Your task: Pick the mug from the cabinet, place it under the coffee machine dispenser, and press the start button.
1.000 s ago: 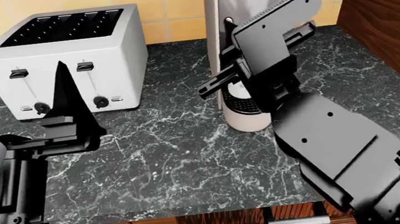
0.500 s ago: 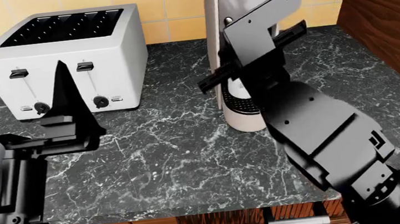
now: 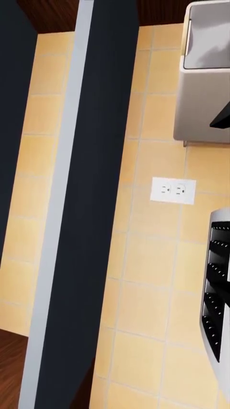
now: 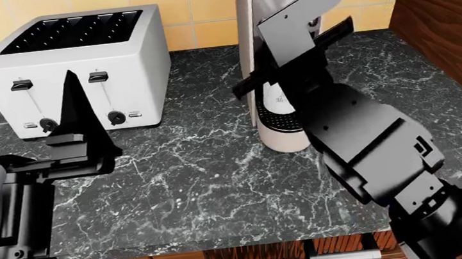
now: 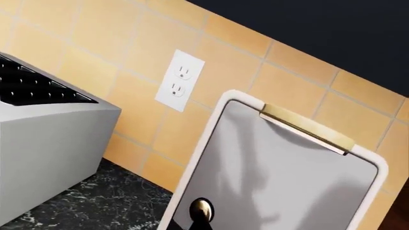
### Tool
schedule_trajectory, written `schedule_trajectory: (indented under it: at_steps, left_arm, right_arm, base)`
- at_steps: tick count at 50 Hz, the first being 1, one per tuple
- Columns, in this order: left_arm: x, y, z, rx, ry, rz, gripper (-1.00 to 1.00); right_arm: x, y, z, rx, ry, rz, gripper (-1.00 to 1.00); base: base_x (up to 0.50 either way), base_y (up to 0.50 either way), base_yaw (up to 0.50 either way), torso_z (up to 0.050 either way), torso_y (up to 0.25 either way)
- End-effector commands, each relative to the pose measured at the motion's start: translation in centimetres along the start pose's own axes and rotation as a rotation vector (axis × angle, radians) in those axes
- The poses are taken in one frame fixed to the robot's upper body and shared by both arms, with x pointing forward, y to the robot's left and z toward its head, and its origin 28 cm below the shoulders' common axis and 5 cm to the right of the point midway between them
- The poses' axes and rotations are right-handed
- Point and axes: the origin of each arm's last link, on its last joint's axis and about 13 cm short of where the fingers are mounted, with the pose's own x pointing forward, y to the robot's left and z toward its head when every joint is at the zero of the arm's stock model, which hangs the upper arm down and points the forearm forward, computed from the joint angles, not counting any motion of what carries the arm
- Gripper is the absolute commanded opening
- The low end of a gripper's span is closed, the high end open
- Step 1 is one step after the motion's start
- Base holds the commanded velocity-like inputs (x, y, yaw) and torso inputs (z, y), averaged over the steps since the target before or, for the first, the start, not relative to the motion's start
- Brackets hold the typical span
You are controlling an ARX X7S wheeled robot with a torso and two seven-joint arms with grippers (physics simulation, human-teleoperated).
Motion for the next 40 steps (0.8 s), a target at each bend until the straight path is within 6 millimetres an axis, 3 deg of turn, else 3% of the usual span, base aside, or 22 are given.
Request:
schedule_trajectory:
  at_steps: [1, 22, 40]
  left_arm:
    - [-0.1, 0.0, 0.0, -0.002, 0.002, -0.002, 1.0]
    - [0.1, 0.1, 0.1, -0.006, -0.001, 0.003, 1.0]
    - [0.1, 0.2, -0.1, -0.008, 0.005, 0.004, 1.0]
  right_arm:
    - [0.4, -0.2, 0.1, -0.002, -0.001, -0.006, -1.0]
    - [1.0, 0.4, -0.5, 0.007, 0.027, 0.046, -1.0]
    - [1.6, -0.2, -0.8, -0.017, 0.035, -0.006, -1.0]
  base:
    - [0.0, 0.0, 0.0, 0.0, 0.0]
    - [0.0, 0.0, 0.0, 0.0, 0.0]
    - [0.0, 0.0, 0.0, 0.0, 0.0]
